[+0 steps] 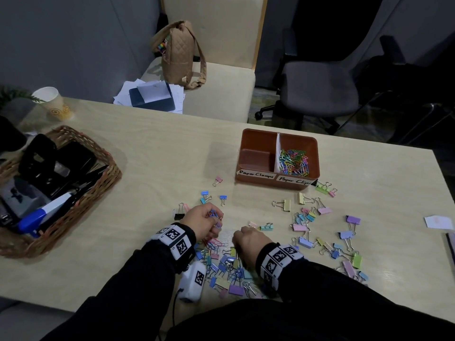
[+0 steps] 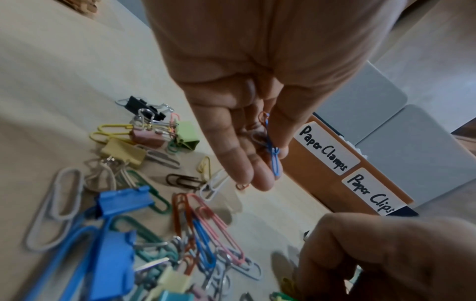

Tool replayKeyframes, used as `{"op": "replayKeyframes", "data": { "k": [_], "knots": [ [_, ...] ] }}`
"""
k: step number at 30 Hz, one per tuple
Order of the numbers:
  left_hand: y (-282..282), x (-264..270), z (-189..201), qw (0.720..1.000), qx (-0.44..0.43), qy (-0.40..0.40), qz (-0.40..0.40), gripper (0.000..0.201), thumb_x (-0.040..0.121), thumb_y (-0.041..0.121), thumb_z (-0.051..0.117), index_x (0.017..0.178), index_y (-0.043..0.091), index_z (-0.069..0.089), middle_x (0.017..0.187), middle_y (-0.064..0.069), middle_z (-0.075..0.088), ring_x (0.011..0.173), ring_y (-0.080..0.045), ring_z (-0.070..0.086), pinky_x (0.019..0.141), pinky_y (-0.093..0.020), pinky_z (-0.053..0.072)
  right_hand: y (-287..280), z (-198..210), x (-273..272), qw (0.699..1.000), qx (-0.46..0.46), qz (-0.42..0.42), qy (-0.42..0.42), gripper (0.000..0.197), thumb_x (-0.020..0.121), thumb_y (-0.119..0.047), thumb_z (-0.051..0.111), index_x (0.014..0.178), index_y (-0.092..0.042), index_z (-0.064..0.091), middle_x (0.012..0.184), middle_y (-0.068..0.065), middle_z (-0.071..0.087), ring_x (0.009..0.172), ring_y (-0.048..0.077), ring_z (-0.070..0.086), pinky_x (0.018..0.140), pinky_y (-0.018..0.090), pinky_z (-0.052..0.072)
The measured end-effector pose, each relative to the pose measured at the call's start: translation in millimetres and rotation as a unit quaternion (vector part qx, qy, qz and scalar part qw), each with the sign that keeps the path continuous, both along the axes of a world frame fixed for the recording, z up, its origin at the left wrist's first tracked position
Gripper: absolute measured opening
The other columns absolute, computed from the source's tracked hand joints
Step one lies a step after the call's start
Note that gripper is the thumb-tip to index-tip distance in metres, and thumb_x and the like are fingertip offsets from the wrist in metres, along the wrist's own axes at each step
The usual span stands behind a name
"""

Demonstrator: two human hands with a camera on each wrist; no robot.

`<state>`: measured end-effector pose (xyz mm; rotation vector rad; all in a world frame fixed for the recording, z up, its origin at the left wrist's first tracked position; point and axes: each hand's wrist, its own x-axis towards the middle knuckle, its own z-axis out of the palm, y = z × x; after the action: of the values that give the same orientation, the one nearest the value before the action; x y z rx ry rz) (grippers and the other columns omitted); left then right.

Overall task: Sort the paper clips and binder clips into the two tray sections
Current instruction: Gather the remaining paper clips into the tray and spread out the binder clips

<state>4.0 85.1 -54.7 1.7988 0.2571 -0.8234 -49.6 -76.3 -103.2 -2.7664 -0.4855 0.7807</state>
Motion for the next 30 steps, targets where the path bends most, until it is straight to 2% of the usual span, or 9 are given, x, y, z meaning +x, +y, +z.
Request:
{"op": "replayKeyframes", "data": {
  "k": [3,7,9,13,17,21,24,28,30],
  "knots": [
    [-1.3,2.3,3.4,1.0,-0.002,0.005,0.002,0.025,0.095,-0.01,0.038,0.09,0.006,0.056,0.076,-0.014,0.057,0.055,-0.021,0.051,0.045,-0.024,0.04,-7.0,7.1,4.1,0.992,0.029,-0.115,0.04,0.02,0.084,0.0,0.054,0.098,-0.014,0.059,0.102,0.007,0.061,0.096,0.025,0.059,0.08,0.029,0.049],
    [-8.0,8.7,9.7,1.0,-0.003,-0.003,0.002,0.023,0.095,-0.009,0.041,0.09,0.007,0.057,0.076,-0.013,0.058,0.054,-0.019,0.054,0.051,-0.026,0.042,-32.4,27.8,6.0,0.945,0.152,-0.283,0.053,0.026,0.083,-0.003,0.06,0.07,-0.026,0.06,0.08,-0.004,0.067,0.074,0.011,0.062,0.064,0.016,0.049],
    [-16.2,13.1,12.6,1.0,0.006,-0.018,-0.015,0.024,0.094,-0.007,0.042,0.087,0.009,0.058,0.079,-0.012,0.061,0.057,-0.016,0.057,0.053,-0.026,0.047,-46.5,42.3,8.5,0.889,0.256,-0.373,0.068,0.026,0.078,0.003,0.068,0.069,-0.02,0.062,0.07,0.0,0.066,0.061,0.01,0.061,0.057,0.017,0.05],
    [-46.0,21.9,22.7,0.998,0.002,-0.028,-0.063,0.028,0.095,-0.006,0.04,0.084,0.011,0.058,0.078,-0.01,0.063,0.062,-0.016,0.06,0.052,-0.018,0.047,-74.3,67.3,20.6,0.724,0.458,-0.504,0.113,0.024,0.076,0.022,0.062,0.074,-0.002,0.06,0.057,0.011,0.061,0.042,0.013,0.058,0.044,0.023,0.051],
    [-90.9,36.3,36.5,0.992,-0.013,-0.054,-0.117,0.03,0.093,-0.007,0.04,0.082,0.014,0.058,0.076,-0.008,0.063,0.064,-0.017,0.06,0.056,-0.022,0.048,-106.7,81.9,39.4,0.626,0.529,-0.57,0.056,0.026,0.075,0.024,0.059,0.072,-0.002,0.058,0.057,0.01,0.063,0.043,0.017,0.056,0.044,0.023,0.051],
    [-139.2,61.1,53.7,0.984,-0.017,-0.1,-0.148,0.03,0.093,-0.007,0.04,0.085,0.014,0.06,0.077,-0.006,0.065,0.068,-0.018,0.065,0.059,-0.027,0.056,-135.8,93.4,65.7,0.619,0.51,-0.597,-0.028,0.025,0.074,0.023,0.061,0.071,-0.001,0.058,0.054,0.008,0.063,0.041,0.018,0.054,0.044,0.023,0.052],
    [-167.6,83.6,57.4,0.98,0.01,-0.143,-0.136,0.029,0.091,-0.001,0.044,0.085,0.023,0.059,0.081,-0.007,0.068,0.074,-0.021,0.069,0.075,-0.04,0.06,-149.5,92.6,86.5,0.605,0.507,-0.611,-0.053,0.02,0.079,0.018,0.062,0.074,-0.001,0.062,0.067,0.016,0.063,0.047,0.018,0.059,0.052,0.023,0.056],
    [-182.8,98.8,57.0,0.976,0.041,-0.162,-0.14,0.037,0.09,0.0,0.046,0.116,0.023,0.059,0.11,-0.012,0.065,0.095,-0.028,0.066,0.084,-0.043,0.056,-156.4,88.8,99.5,0.584,0.521,-0.62,-0.053,0.017,0.091,0.01,0.052,0.092,-0.001,0.065,0.084,0.013,0.066,0.062,0.012,0.063,0.061,0.017,0.055],
    [-180.4,99.0,57.4,0.975,0.04,-0.175,-0.13,0.039,0.087,-0.003,0.049,0.119,0.017,0.06,0.111,-0.014,0.067,0.098,-0.03,0.065,0.088,-0.044,0.055,-155.7,87.4,96.4,0.59,0.523,-0.612,-0.063,0.018,0.091,0.01,0.051,0.099,0.001,0.065,0.084,0.011,0.066,0.065,0.014,0.062,0.062,0.017,0.055]
  ]
}}
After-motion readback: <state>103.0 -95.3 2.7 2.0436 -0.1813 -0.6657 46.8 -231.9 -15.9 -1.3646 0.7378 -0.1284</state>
